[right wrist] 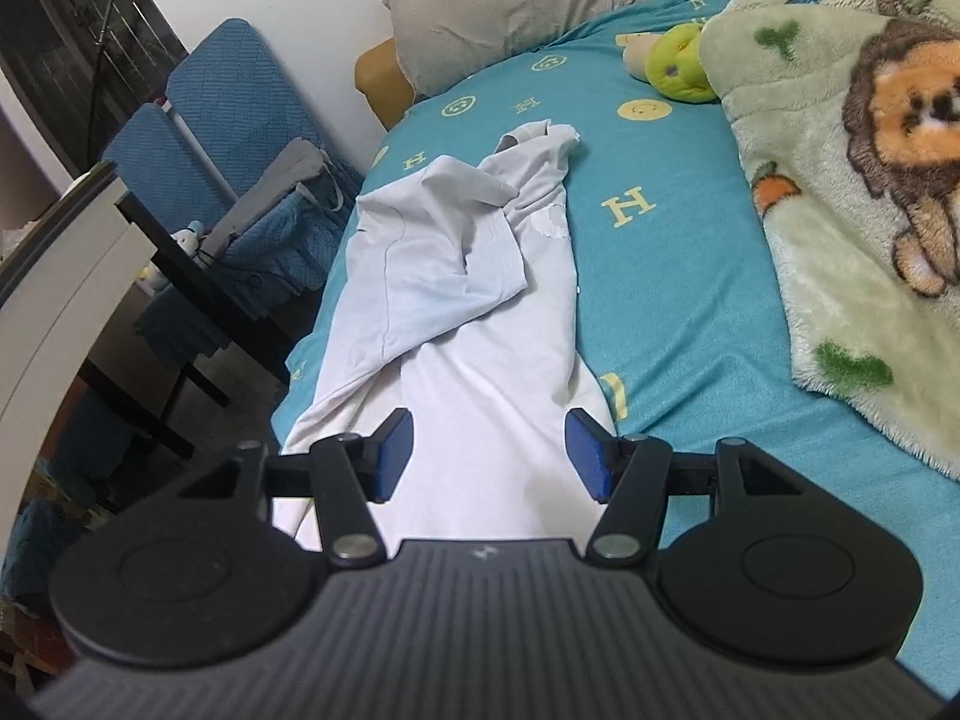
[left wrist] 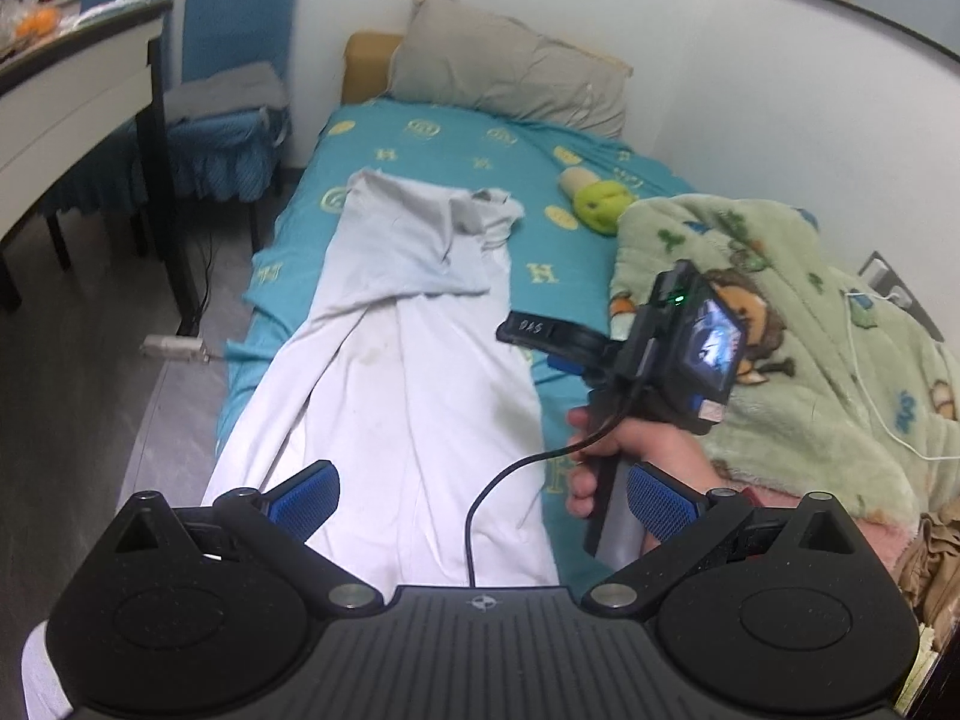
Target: Fold clothes
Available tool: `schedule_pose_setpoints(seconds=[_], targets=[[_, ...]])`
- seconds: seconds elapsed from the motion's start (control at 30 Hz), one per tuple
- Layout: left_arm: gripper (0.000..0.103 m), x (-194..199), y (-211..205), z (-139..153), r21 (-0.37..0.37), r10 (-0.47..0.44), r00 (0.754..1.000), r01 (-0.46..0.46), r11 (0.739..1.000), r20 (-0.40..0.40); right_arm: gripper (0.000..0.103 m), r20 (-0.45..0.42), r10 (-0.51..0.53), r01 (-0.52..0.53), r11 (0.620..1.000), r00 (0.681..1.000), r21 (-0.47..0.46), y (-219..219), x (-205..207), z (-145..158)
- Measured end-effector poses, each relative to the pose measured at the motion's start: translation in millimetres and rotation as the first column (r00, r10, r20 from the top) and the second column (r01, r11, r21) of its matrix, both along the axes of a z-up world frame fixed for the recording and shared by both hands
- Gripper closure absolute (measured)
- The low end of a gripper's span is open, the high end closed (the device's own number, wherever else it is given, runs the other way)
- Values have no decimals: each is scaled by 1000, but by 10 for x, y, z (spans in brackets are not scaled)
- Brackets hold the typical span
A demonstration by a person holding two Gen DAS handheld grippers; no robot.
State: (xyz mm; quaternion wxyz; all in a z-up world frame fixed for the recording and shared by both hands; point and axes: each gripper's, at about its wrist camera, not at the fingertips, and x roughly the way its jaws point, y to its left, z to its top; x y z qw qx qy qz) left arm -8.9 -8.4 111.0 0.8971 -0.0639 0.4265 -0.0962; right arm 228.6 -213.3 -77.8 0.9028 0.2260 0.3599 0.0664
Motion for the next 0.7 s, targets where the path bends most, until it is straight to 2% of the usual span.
schedule_pose_setpoints(seconds=[0.17, 0.37, 0.47, 0.7], targets=[[0, 38, -11, -85, -5, 10, 1000, -10, 1000, -21, 43, -9, -10, 10, 1000, 1000, 11, -38, 21, -28], [0, 19, -10, -110, -41, 0, 1000, -1, 999, -21, 43, -15, -17, 18, 1000, 1000, 18, -55, 26, -39], [0, 27, -25, -147, -73, -17, 999, 13, 997, -51, 43, -20, -19, 19, 1000, 1000, 21, -62, 34, -51], [0, 45, -24, -202, -89, -12, 998, 5, 996, -68, 43, -29, -23, 24, 999, 999, 30, -89, 49, -76]])
